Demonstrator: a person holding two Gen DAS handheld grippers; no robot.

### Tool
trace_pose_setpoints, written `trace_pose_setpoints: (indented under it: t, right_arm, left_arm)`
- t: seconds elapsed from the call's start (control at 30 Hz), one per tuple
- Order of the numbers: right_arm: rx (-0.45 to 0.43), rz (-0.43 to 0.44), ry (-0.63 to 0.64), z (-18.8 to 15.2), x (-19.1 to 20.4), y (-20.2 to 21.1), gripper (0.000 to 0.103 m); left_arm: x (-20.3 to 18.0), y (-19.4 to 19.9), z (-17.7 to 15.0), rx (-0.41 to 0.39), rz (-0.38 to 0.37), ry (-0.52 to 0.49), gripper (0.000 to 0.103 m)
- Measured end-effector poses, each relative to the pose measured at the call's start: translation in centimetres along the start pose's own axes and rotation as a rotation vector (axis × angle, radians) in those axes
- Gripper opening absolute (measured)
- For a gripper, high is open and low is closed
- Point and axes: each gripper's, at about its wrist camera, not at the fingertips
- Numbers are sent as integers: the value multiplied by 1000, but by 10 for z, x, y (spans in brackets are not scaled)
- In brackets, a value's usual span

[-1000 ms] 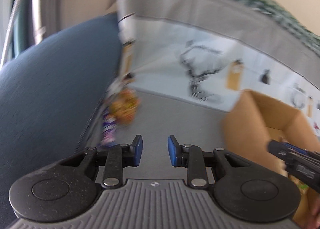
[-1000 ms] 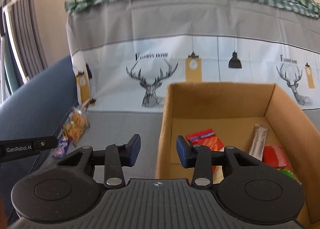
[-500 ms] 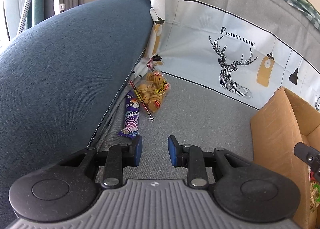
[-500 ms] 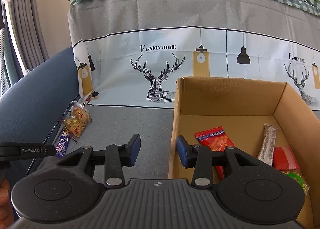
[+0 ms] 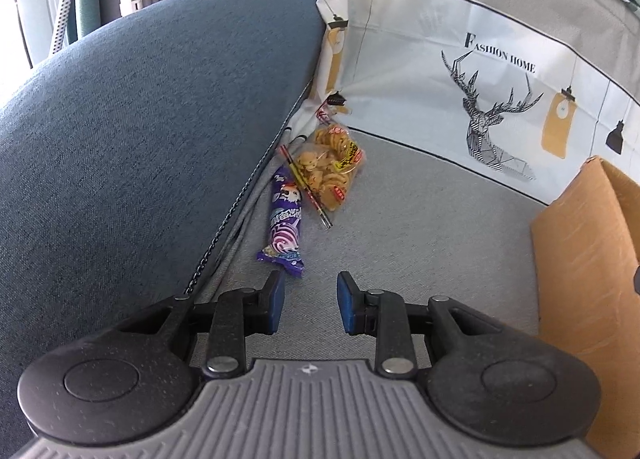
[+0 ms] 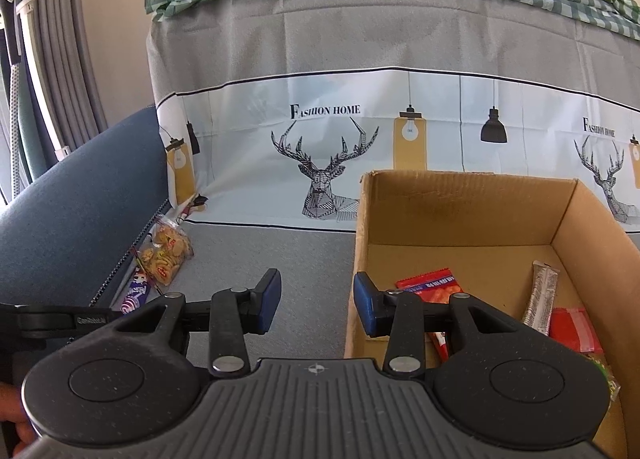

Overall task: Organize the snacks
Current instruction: 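Move both tools back toward the remaining snacks on the sofa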

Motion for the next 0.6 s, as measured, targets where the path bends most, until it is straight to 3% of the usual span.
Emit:
trace_pose_setpoints:
  t: [0.23, 0.43, 0.6]
  right_arm:
    - [-19, 47, -9, 2, 6, 1, 42]
    - [-43, 90, -23, 3, 11, 3, 42]
    - [-57, 131, -30, 3, 16, 5, 42]
  left_arm:
    - [-1, -5, -1, 4, 7, -4, 34]
    - [2, -20, 0, 8, 88, -8, 58]
    - [-6, -45, -4, 27, 123, -73, 61]
Point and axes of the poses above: each gripper's, at about its wrist camera, not at the fingertips, and y roughly against the way its jaws point, x to its left, z to its top, and after that the axes turned 15 degrees about -x, right-handed
